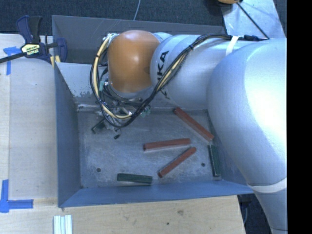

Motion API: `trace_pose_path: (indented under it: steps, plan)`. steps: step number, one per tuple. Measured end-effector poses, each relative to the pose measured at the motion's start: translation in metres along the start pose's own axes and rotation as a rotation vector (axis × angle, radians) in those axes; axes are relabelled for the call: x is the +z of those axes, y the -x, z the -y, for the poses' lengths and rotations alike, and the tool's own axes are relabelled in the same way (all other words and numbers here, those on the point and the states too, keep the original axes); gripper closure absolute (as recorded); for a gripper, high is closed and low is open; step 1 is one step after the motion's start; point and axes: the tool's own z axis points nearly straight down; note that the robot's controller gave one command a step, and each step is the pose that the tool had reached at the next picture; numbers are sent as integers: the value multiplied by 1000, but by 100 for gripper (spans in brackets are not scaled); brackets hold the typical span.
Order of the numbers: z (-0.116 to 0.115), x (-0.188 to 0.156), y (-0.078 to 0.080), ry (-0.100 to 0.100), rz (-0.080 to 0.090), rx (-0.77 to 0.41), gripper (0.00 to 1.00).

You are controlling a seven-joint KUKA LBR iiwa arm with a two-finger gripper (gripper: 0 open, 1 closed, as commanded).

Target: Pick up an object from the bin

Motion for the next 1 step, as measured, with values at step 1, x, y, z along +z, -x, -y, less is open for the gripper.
trace_pose_path:
  steps: [1]
  plan:
    - [2,-108,4,-4,11,40,100]
